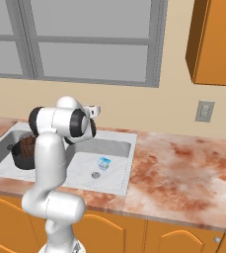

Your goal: Pick the jar and pot and place them in the sink. Then turn on the water.

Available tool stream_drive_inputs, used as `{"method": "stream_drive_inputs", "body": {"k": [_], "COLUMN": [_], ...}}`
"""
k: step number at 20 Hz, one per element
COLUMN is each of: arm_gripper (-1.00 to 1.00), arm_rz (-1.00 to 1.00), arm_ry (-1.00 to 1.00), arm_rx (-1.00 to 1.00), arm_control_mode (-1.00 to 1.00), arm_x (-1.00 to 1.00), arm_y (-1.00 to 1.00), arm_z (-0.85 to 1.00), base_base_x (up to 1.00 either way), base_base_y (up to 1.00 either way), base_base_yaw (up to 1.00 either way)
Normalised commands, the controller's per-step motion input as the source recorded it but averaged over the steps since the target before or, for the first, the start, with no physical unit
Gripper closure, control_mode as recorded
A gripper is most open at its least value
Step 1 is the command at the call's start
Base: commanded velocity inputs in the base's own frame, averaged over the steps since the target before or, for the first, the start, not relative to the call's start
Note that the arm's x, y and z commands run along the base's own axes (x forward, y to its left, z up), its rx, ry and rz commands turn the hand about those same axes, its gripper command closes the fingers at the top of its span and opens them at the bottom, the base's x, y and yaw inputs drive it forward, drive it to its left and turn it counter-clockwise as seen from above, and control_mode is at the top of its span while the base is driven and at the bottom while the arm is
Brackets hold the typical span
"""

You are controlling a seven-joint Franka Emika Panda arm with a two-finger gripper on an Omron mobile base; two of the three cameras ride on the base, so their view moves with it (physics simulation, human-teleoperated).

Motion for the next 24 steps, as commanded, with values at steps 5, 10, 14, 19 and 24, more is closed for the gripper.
{"method": "stream_drive_inputs", "body": {"k": [5, 10, 14, 19, 24], "arm_gripper": [-1.00, -1.00, -1.00, -1.00, -1.00], "arm_rz": [0.00, 0.00, 0.00, 0.00, 0.00], "arm_ry": [0.00, 0.00, 0.00, 0.00, 0.00], "arm_rx": [0.00, 0.00, 0.00, 0.00, 0.00], "arm_control_mode": [-1.00, -1.00, -1.00, -1.00, -1.00], "arm_x": [0.05, 0.13, 0.18, 0.16, 0.00], "arm_y": [0.20, 0.18, 0.20, 0.25, 0.27], "arm_z": [0.00, 0.00, 0.00, 0.00, 0.00], "base_base_x": [0.00, 0.00, 0.00, 0.00, 0.00], "base_base_y": [0.00, 0.00, 0.00, 0.00, 0.00], "base_base_yaw": [0.00, 0.00, 0.00, 0.00, 0.00]}}
